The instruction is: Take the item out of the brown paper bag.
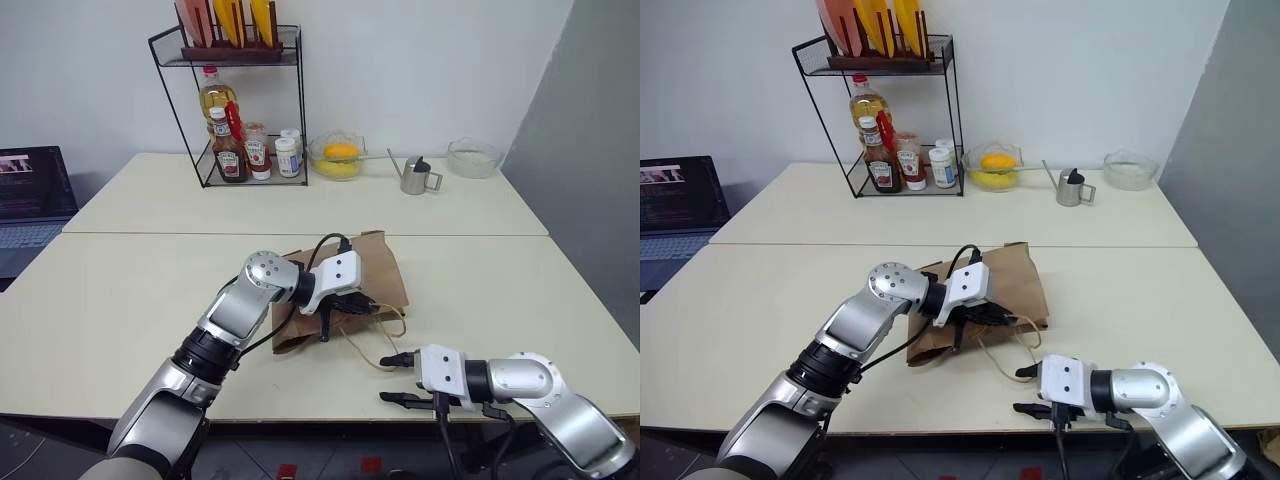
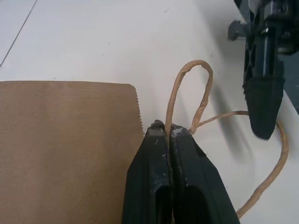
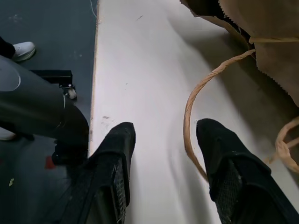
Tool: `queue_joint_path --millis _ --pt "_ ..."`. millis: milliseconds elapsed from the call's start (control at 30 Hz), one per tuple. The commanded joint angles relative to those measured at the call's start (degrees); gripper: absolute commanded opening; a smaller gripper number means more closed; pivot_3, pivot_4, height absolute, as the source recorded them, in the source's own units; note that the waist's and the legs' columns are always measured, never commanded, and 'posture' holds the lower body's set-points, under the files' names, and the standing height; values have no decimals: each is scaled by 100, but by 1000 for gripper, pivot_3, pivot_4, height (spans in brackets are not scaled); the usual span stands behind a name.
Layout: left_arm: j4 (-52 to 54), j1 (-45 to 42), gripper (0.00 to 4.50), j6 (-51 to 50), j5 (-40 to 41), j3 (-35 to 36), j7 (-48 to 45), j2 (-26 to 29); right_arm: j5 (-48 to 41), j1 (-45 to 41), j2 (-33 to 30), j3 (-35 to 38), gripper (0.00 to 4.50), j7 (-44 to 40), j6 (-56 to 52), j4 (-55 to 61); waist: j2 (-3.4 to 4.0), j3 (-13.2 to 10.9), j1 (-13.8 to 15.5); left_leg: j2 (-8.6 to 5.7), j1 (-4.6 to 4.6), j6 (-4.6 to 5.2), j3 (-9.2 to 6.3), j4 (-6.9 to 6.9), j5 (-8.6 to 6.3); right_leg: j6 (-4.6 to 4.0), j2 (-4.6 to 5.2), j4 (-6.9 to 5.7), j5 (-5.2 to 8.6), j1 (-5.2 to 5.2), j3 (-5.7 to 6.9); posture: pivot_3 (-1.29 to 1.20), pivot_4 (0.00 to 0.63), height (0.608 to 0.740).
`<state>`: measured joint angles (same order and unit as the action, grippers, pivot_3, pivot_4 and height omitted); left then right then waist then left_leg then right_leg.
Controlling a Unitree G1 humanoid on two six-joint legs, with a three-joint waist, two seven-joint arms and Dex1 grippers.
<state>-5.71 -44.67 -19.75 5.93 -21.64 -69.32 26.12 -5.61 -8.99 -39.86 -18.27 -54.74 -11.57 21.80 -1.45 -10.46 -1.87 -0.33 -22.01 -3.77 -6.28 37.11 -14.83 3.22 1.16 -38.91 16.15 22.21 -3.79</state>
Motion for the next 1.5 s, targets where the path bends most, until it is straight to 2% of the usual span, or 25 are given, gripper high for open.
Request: queue_joint_path --millis 33,200,233,333,467,633,867,1233,1433,1500 --pt "382 -70 0 -86 123 165 46 16 47 -214 119 0 2290 21 63 -70 0 0 2 -1 -1 0 0 0 0 0 0 0 0 0 -1 0 150 740" --pt "538 -10 0 -208 164 178 74 68 120 -314 174 -79 2290 -52 87 -210 0 0 2 0 0 0 -1 -1 0 0 1 0 0 0 0 0 150 740" --pt "550 -10 0 -223 167 184 84 74 127 -325 182 -94 2127 -66 101 -240 0 0 2 0 0 0 -1 -1 0 0 1 0 0 0 0 0 150 740" --pt "540 -33 0 -246 179 215 104 85 130 -357 204 -112 1413 -99 118 -305 0 0 1 0 0 0 -1 -1 0 0 1 0 0 0 0 0 150 740" --pt "515 -88 0 -266 185 296 145 114 161 -396 233 -166 42 -142 193 -457 0 0 2 0 0 0 -1 -1 0 0 1 0 0 0 0 0 150 740" --pt "450 -272 0 -458 243 617 312 195 281 -319 215 -279 42 -161 334 -630 0 0 1 -1 0 0 0 -1 0 0 1 0 0 1 0 0 150 740" --pt "-60 -1044 0 -973 542 1470 983 160 500 -145 90 -518 42 -290 442 -770 0 0 1 -1 -1 0 -3 -1 0 0 1 2 0 1 3 0 150 740" --pt "71 -1176 0 -1132 701 1659 1248 248 668 -142 138 -670 42 -341 646 -1077 -1 0 1 1 4 -1 -2 -3 0 0 1 3 0 -2 2 0 150 740" --pt "358 -1092 0 -1318 889 1633 1251 272 424 -135 33 -475 42 -443 425 -806 -1 0 0 0 5 -1 -3 -3 0 0 1 3 0 -3 2 0 150 740" --pt "457 -1070 0 -1398 958 1633 1264 267 195 -105 -96 -343 438 -593 181 -522 0 0 1 0 4 -2 -3 -3 0 0 1 3 0 -3 2 0 150 740"
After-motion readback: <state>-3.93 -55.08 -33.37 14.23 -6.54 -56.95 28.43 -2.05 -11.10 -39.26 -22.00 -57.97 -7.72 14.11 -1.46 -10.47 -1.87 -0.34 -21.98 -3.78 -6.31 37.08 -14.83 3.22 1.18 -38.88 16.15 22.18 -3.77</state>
